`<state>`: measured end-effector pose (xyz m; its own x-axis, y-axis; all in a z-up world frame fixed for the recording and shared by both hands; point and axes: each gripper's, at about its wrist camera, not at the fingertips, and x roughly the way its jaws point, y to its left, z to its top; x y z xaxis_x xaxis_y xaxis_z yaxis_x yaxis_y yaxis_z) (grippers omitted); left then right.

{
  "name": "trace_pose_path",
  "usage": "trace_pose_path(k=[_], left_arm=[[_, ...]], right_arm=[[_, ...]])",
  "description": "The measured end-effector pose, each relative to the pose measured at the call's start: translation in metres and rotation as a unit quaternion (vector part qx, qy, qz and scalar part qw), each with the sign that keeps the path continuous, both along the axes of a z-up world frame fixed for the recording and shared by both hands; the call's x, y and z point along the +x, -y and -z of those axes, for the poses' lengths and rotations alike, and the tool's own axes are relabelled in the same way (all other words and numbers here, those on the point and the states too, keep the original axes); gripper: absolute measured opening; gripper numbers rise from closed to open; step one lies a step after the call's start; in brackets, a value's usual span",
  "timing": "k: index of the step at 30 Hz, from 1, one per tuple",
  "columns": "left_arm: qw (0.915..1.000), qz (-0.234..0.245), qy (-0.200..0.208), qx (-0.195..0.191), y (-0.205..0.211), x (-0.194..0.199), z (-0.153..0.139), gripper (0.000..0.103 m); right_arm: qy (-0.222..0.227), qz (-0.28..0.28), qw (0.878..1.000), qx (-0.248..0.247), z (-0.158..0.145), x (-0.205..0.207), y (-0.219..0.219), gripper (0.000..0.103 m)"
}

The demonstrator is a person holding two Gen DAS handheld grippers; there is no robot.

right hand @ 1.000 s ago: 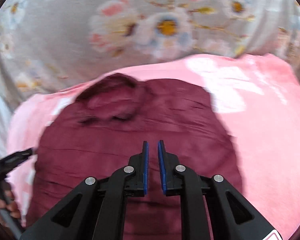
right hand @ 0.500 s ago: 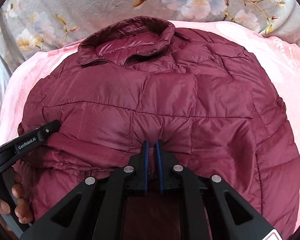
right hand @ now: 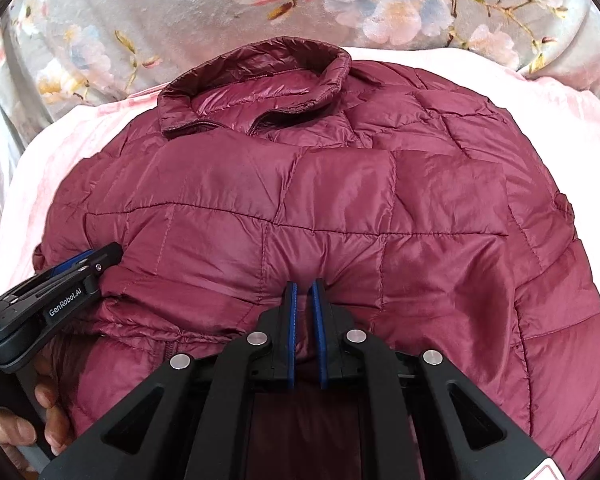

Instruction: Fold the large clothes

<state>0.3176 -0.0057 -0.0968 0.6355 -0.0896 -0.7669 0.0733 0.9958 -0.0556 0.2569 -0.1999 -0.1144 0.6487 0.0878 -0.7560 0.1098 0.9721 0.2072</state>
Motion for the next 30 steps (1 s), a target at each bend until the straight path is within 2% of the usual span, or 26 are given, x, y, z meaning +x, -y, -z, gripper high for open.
trace_pose_path(k=[3, 5, 6, 7, 10, 12, 14, 15, 16, 17, 18, 19, 21, 22, 24, 27, 30], left_arm=[[0.9961, 0.013, -0.031, -0.081, -0.019, 0.011, -0.022, 0.036], [0.9917, 0.006, -0.026, -0.126, -0.029, 0.030, -0.045, 0.045], [0.9905, 0.004, -0.022, -0.136, -0.031, 0.040, -0.053, 0.053], [0.9895, 0.003, -0.015, -0.144, -0.029, 0.057, -0.063, 0.056], [0.9876, 0.012, -0.025, -0.154, -0.015, 0.100, -0.071, 0.057], [0.9831, 0.017, -0.054, -0.174, -0.007, 0.125, -0.062, 0.057], [0.9761, 0.018, -0.093, -0.195, 0.001, 0.150, -0.043, 0.056], [0.9743, 0.011, -0.107, -0.198, 0.004, 0.157, -0.034, 0.052], [0.9729, 0.006, -0.117, -0.199, 0.006, 0.161, -0.026, 0.037], [0.9707, 0.004, -0.131, -0.201, 0.007, 0.166, -0.017, 0.027], [0.9697, 0.005, -0.135, -0.204, 0.006, 0.163, -0.013, 0.018], [0.9695, 0.008, -0.129, -0.208, 0.003, 0.159, -0.014, 0.013], [0.9750, 0.020, -0.107, -0.194, -0.001, 0.150, -0.019, 0.011], [0.9778, 0.028, -0.097, -0.184, -0.002, 0.145, -0.020, 0.011], [0.9782, 0.030, -0.099, -0.180, -0.002, 0.142, -0.013, 0.011], [0.9833, 0.034, -0.088, -0.155, 0.005, 0.137, -0.002, 0.011], [0.9875, 0.040, -0.070, -0.135, 0.010, 0.133, 0.000, 0.011]], right_arm=[[0.021, -0.007, 0.997, 0.073, -0.030, 0.004, 0.021, 0.022], [0.035, 0.003, 0.993, 0.110, -0.045, 0.018, 0.035, 0.039], [0.039, 0.008, 0.991, 0.130, -0.050, 0.028, 0.042, 0.042], [0.042, 0.018, 0.988, 0.149, -0.054, 0.042, 0.050, 0.045], [0.046, 0.046, 0.985, 0.163, -0.057, 0.079, 0.060, 0.047], [0.035, 0.054, 0.977, 0.204, -0.044, 0.101, 0.069, 0.047], [0.016, 0.064, 0.963, 0.260, -0.023, 0.125, 0.077, 0.047], [0.002, 0.070, 0.960, 0.270, -0.013, 0.135, 0.078, 0.047], [-0.005, 0.068, 0.959, 0.273, -0.006, 0.141, 0.077, 0.038], [-0.008, 0.063, 0.960, 0.273, -0.005, 0.143, 0.075, 0.014], [-0.004, 0.053, 0.962, 0.268, -0.006, 0.143, 0.074, 0.009], [0.010, 0.047, 0.964, 0.260, -0.010, 0.139, 0.075, 0.009], [0.037, 0.035, 0.976, 0.211, -0.019, 0.128, 0.072, 0.008], [0.035, 0.031, 0.979, 0.198, -0.018, 0.128, 0.071, 0.008], [0.013, 0.032, 0.985, 0.172, -0.002, 0.132, 0.066, 0.008], [0.005, 0.033, 0.985, 0.171, 0.017, 0.136, 0.068, 0.007], [0.010, 0.030, 0.985, 0.169, 0.020, 0.136, 0.069, 0.005]])
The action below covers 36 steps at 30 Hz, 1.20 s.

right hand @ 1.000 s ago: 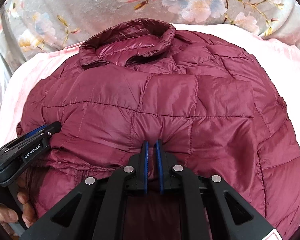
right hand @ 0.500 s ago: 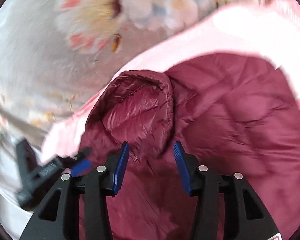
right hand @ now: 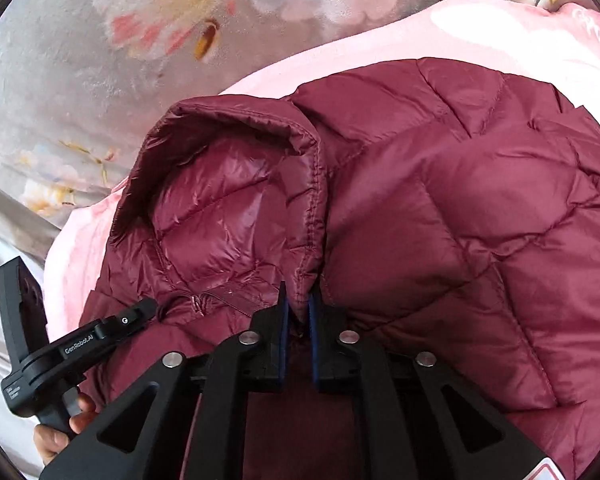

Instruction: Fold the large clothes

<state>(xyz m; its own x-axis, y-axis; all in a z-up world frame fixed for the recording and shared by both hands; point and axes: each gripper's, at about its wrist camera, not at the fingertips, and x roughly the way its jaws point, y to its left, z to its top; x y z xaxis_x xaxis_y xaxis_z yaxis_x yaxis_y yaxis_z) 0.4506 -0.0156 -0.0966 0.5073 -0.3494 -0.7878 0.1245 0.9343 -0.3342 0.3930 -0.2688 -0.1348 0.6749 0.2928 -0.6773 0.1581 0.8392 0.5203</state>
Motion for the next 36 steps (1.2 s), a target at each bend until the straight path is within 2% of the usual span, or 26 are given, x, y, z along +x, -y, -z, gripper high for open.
trace_pose_path(k=[6, 8, 10, 13, 16, 19, 22, 25, 27, 30, 32, 36], left_arm=[[0.9988, 0.002, 0.036, 0.032, 0.007, -0.008, 0.003, 0.013], [0.9982, 0.005, 0.039, 0.045, 0.009, -0.011, -0.002, 0.015], [0.9985, 0.014, 0.033, 0.041, 0.004, -0.014, -0.013, 0.016], [0.9979, 0.025, 0.051, 0.032, -0.009, -0.013, -0.043, 0.017], [0.9959, 0.007, 0.081, 0.041, -0.009, 0.011, -0.079, 0.018], [0.9959, -0.025, 0.081, 0.030, -0.011, 0.048, -0.097, 0.021], [0.9968, -0.060, 0.052, 0.010, -0.009, 0.093, -0.092, 0.021], [0.9979, -0.061, 0.020, 0.010, -0.005, 0.109, -0.070, 0.020], [0.9992, -0.038, -0.007, 0.011, 0.000, 0.107, -0.049, 0.020], [0.9975, -0.015, 0.009, 0.068, 0.005, 0.089, -0.027, 0.023], [0.9964, -0.009, 0.020, 0.082, 0.006, 0.080, -0.018, 0.024], [0.9918, -0.002, 0.051, 0.117, 0.014, 0.067, -0.008, 0.024]], right_arm=[[0.005, -0.004, 1.000, 0.000, 0.002, -0.004, 0.001, 0.004], [-0.011, 0.002, 1.000, 0.018, -0.004, -0.010, 0.004, 0.010], [-0.014, 0.017, 1.000, 0.018, -0.022, -0.021, 0.009, 0.019], [0.024, 0.028, 0.999, -0.018, -0.063, -0.021, 0.016, 0.019], [0.051, 0.040, 0.997, -0.035, -0.096, 0.005, 0.020, 0.019], [0.063, 0.056, 0.995, -0.054, -0.114, 0.046, 0.020, 0.019], [0.053, 0.054, 0.995, -0.064, -0.106, 0.079, 0.012, 0.019], [0.014, 0.029, 0.994, -0.103, -0.080, 0.098, -0.003, 0.016], [0.003, 0.000, 0.992, -0.123, -0.063, 0.091, -0.012, 0.014], [0.001, -0.009, 0.989, -0.148, -0.048, 0.072, -0.013, 0.014], [0.001, -0.013, 0.988, -0.156, -0.038, 0.065, -0.011, 0.008], [0.016, -0.023, 0.982, -0.185, -0.029, 0.063, -0.015, 0.006]])
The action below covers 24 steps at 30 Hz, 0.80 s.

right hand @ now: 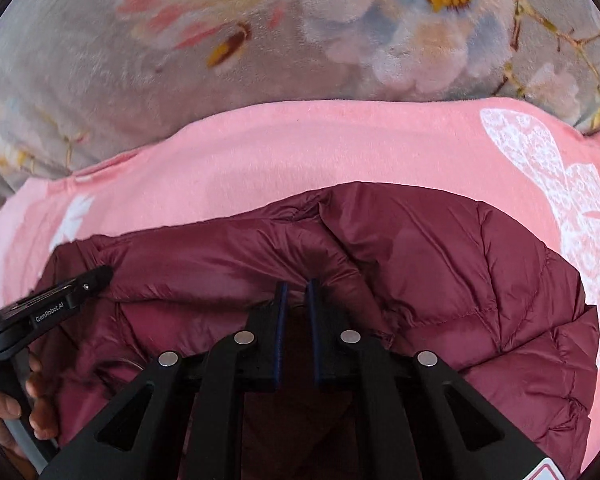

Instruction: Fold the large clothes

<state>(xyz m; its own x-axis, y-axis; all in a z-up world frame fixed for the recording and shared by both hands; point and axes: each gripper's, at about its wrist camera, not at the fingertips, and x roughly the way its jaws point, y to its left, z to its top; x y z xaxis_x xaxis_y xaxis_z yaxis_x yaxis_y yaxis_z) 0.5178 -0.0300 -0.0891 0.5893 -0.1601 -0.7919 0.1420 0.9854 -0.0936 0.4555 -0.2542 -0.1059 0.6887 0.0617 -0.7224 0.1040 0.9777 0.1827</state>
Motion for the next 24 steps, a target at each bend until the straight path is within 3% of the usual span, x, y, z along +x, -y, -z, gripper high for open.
trace_pose_path(k=[6, 11, 24], left_arm=[[0.9992, 0.002, 0.039, 0.010, 0.0017, -0.0093, 0.0076, 0.024], [0.9990, 0.001, 0.044, 0.004, -0.0038, -0.0084, 0.0078, 0.024], [0.9979, -0.007, 0.052, 0.039, 0.0049, -0.0109, 0.0072, 0.030]], right_arm=[[0.020, 0.001, 1.000, -0.017, 0.0085, -0.0028, -0.0040, 0.006], [0.022, 0.000, 1.000, -0.001, 0.0102, -0.0029, 0.0006, 0.006], [0.022, 0.002, 1.000, 0.004, 0.0098, -0.0017, -0.0009, 0.006]])
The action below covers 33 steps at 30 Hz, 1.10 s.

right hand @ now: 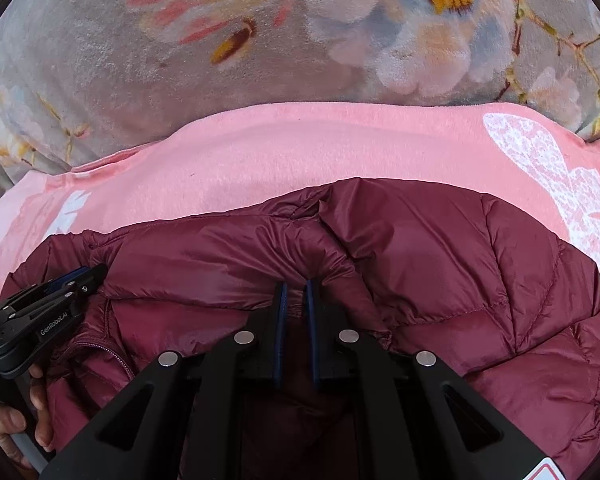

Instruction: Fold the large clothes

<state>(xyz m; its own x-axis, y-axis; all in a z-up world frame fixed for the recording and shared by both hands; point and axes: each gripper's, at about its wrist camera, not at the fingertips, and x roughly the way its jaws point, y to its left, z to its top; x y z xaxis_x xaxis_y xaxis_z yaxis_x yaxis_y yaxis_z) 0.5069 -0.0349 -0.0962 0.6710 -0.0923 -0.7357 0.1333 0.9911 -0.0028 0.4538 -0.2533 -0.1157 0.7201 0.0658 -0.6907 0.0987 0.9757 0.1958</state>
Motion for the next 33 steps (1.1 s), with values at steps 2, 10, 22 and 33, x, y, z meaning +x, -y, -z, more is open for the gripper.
trace_pose_path(k=[2, 10, 22, 33], left_arm=[[1.0000, -0.001, 0.000, 0.002, 0.0001, 0.0001, 0.0000, 0.031], [1.0000, -0.003, 0.001, 0.004, 0.0000, -0.0001, 0.0004, 0.033], [0.9999, -0.002, 0.001, 0.012, 0.0004, 0.0012, 0.0014, 0.035], [0.9997, -0.005, 0.003, 0.023, 0.0027, -0.0003, 0.0029, 0.036]], right_arm=[[0.000, 0.000, 1.000, 0.000, 0.0000, -0.0004, 0.0002, 0.006], [0.001, 0.001, 1.000, 0.001, -0.0003, -0.0006, 0.0000, 0.006], [0.001, 0.002, 1.000, 0.002, -0.0008, -0.0012, 0.0000, 0.006], [0.001, 0.003, 1.000, -0.003, -0.0022, -0.0013, -0.0003, 0.006]])
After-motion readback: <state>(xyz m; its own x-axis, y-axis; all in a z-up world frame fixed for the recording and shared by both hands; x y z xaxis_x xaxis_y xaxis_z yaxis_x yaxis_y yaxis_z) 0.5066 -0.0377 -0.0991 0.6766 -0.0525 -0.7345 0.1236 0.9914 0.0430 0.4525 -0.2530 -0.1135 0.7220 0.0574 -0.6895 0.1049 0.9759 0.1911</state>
